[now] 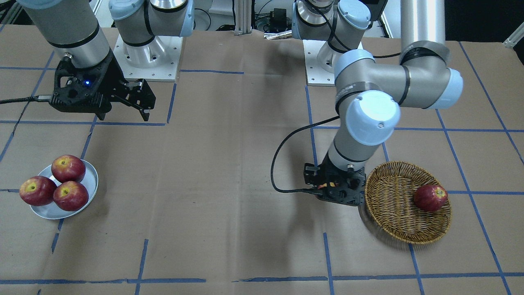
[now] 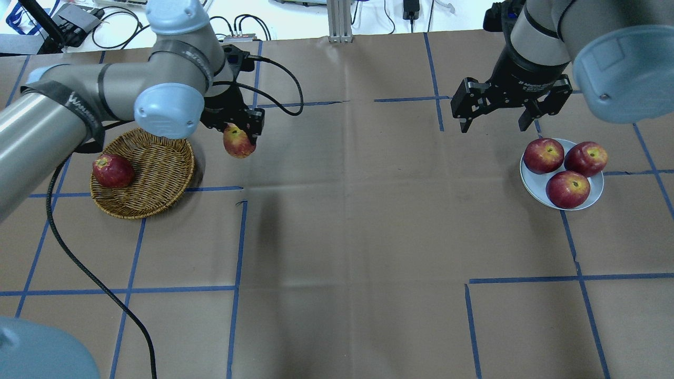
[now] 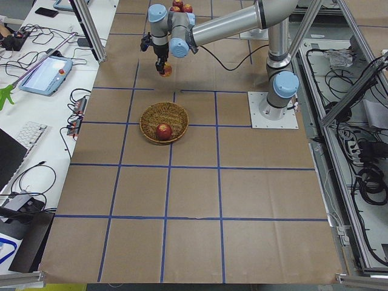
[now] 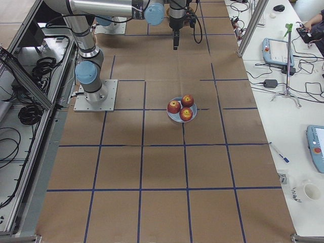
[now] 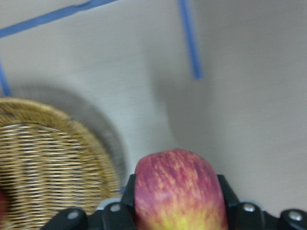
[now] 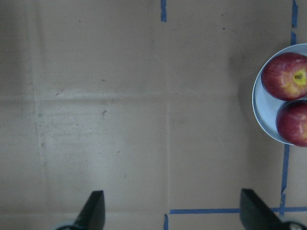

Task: Transfer apple from basket to plate
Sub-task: 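Lift the apple with the left gripper and carry it toward the table center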

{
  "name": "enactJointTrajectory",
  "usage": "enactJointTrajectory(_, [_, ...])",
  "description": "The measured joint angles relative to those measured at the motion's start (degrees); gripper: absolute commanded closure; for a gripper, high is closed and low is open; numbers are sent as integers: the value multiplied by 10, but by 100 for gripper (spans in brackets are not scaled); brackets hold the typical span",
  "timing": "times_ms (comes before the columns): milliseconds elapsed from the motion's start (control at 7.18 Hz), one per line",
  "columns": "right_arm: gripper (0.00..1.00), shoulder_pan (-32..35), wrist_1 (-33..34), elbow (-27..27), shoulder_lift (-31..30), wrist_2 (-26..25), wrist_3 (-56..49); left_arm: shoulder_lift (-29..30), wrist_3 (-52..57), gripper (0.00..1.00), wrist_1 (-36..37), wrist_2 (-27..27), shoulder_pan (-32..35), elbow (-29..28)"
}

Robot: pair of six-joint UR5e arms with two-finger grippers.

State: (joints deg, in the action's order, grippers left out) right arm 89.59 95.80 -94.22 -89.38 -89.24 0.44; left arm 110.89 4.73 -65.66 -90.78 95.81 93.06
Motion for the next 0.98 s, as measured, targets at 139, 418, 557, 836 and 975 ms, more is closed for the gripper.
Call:
enactJointTrajectory(139, [0, 0, 0, 0, 0, 0, 0, 19, -51, 51, 15, 0, 45, -3])
enactJointTrajectory(418, [0, 0, 0, 0, 0, 0, 0, 69, -115, 51, 51, 0, 115, -20])
enactJointTrajectory(557, [0, 0, 0, 0, 0, 0, 0, 92, -135, 51, 59, 0, 139, -31])
enactJointTrajectory(836, [0, 0, 1, 0, 0, 1, 0, 119, -157, 50, 71, 0, 160, -40])
enactJointTrajectory(975, [0, 0, 1, 0, 0, 1, 0, 128, -161, 50, 80, 1, 162, -41])
